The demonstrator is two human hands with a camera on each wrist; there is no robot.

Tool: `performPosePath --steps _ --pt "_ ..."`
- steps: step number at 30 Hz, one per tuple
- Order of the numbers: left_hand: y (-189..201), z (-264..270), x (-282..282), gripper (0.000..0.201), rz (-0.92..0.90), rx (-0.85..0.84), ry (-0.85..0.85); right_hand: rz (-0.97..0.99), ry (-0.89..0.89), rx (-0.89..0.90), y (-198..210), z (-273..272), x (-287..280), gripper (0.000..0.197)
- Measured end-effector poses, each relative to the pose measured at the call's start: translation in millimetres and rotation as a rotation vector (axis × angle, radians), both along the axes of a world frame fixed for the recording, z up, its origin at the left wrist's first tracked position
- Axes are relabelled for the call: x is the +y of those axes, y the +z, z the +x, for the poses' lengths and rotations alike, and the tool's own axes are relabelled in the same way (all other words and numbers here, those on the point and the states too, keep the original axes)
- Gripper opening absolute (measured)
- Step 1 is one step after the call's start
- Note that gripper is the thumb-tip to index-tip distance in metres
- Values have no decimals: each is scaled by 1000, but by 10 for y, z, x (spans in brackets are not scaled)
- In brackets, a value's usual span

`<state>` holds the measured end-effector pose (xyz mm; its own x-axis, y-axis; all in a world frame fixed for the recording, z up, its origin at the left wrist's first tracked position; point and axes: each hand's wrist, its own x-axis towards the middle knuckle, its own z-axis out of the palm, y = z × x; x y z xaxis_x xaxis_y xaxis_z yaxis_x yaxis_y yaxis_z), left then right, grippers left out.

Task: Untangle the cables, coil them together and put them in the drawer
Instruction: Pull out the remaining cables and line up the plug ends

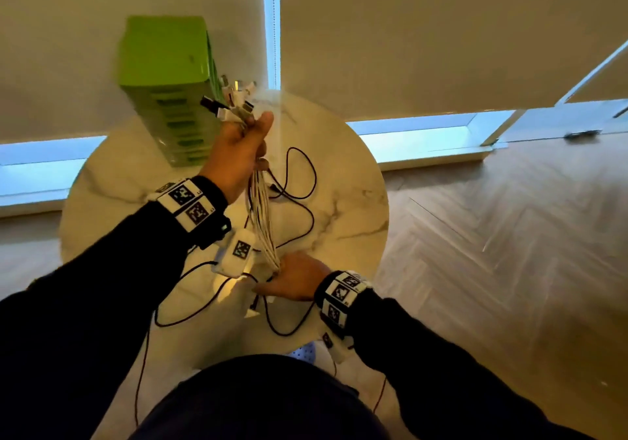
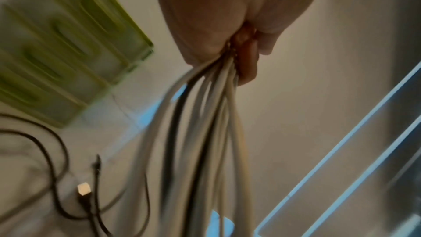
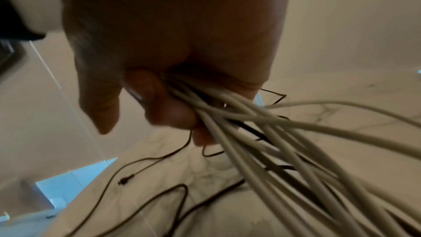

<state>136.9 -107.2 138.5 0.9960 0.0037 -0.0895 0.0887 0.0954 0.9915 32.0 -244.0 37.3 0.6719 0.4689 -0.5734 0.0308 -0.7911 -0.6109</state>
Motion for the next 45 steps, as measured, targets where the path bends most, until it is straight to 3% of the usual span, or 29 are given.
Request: performPosePath --steps 2,5,7,9,11,14,16,24,31,34,38,43,45 --pt "13 5 318 27 29 -12 108 32 27 26 59 97 77 48" --pt "37 -17 739 24 38 -23 212 249 -35 92 128 300 70 33" --pt "0 -55 978 35 56 -21 252 375 -107 92 136 498 58 38" --pt "-74 -107 1155 44 62 -1 284 375 -208 112 119 706 56 43" --pt "-156 -173 1256 46 42 30 302 219 -197 55 12 921 43 45" --pt "-291 -261 1286 46 40 77 299 -231 -5 -116 -389 1185 -66 34" --pt "-388 -316 1268 40 47 110 291 -440 58 -139 -631 1284 -120 43" --pt "-664 -312 1124 39 31 175 280 -571 -50 -394 -1018 1481 -74 42" --pt "-684 -230 1079 34 38 190 275 -471 -42 -384 -1059 1753 -208 47" --pt "-719 -209 1100 33 32 186 275 -376 -264 -413 -912 1995 -350 39" --pt "-776 -165 1072 32 30 184 289 -192 -395 -373 -693 2161 -439 30" --pt "-804 -102 942 33 32 178 282 264 -722 -211 -318 1892 -280 19" --pt "-801 -75 863 34 24 179 254 480 -752 -173 -89 1731 -166 12"
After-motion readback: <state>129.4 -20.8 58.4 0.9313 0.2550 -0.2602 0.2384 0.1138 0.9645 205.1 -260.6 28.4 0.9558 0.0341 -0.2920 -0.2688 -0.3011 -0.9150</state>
